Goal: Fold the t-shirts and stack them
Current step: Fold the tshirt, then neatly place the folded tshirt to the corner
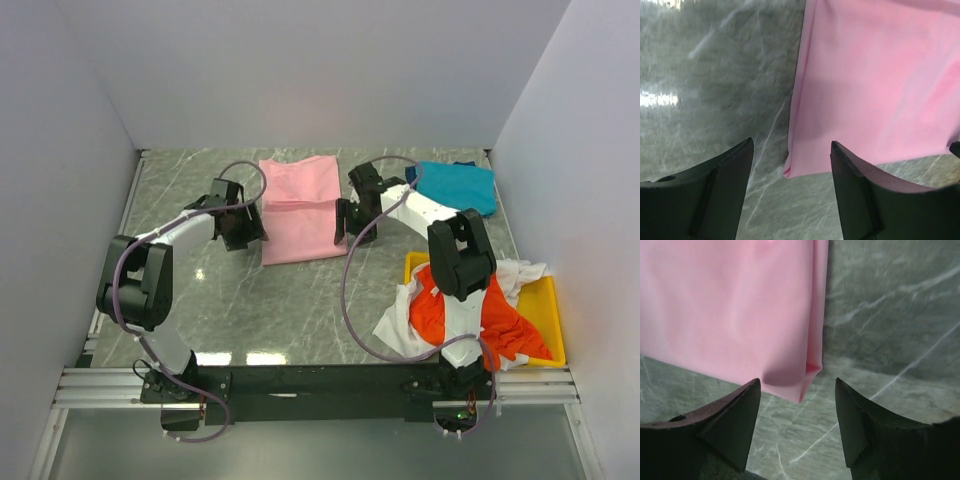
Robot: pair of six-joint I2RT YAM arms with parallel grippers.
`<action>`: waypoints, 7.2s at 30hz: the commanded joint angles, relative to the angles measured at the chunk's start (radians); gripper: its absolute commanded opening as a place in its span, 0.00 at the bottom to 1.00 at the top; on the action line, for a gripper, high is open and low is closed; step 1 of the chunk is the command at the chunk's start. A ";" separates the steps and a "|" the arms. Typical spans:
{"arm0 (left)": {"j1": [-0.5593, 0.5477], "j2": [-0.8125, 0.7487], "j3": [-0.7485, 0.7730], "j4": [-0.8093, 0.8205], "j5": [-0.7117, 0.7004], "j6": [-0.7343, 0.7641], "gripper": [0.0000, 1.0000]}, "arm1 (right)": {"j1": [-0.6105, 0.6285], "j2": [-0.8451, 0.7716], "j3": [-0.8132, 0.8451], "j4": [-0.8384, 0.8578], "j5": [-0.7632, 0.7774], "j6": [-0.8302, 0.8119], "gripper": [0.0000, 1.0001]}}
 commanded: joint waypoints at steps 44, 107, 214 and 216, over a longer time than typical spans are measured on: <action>-0.051 -0.046 -0.140 0.067 -0.013 -0.071 0.54 | 0.024 -0.001 -0.126 0.085 -0.021 0.014 0.20; -0.085 -0.495 -0.138 -0.485 0.129 -0.105 0.00 | 0.180 -0.543 -0.288 -0.318 0.005 0.083 0.00; 0.044 -0.060 -0.022 -0.041 0.218 0.078 0.70 | -0.139 -0.322 -0.332 0.109 -0.355 -0.004 0.76; 0.027 -0.057 -0.038 -0.030 0.215 0.082 0.69 | -0.148 -0.334 -0.376 0.158 -0.381 -0.003 0.77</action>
